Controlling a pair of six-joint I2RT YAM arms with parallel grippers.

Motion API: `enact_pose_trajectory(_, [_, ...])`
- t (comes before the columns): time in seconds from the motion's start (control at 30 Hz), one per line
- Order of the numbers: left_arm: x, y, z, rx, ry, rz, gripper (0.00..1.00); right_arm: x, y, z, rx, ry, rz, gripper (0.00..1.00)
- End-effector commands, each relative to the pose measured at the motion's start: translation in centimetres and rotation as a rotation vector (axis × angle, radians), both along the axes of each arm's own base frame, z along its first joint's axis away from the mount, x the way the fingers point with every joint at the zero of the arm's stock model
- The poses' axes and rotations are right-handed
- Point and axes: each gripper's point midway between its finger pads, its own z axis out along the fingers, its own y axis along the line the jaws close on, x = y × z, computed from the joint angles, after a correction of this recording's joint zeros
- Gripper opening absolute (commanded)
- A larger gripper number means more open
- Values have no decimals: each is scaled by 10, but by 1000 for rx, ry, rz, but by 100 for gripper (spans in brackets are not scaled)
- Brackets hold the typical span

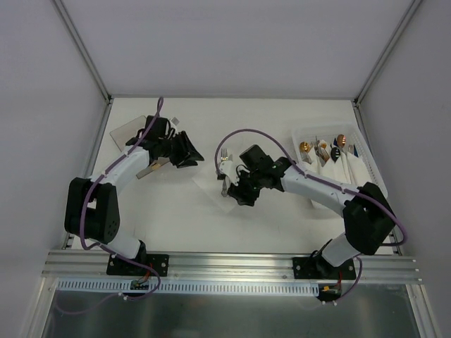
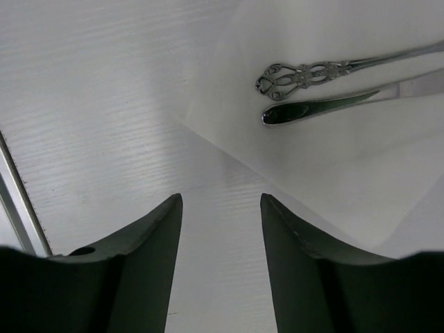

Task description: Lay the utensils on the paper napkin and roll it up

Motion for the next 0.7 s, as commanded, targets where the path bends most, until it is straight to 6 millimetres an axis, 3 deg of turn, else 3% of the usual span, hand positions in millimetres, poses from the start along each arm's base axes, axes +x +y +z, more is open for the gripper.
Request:
enact_pose_trajectory(0.0, [-2,-10,10,-96,5,-18,39,0,13,-13,-19,-120,96,51])
enact_pose_trajectory(0.07, [-3,-11,9,-126,12,-15,38,-5,19,-18,-8,-156,132,45])
enact_pose_trajectory(0.17, [-7,-12,10,-155,26,-21,39,-12,26,-28,-7,-195,173,44])
enact_pose_trajectory(0.43, [-6,-6,13,-180,26,-10,42,-19,48,-39,19,-295,232,55])
enact_pose_trajectory(0.67, [-9,10,6,-181,34,20,44,-21,58,-47,26,-308,289,56])
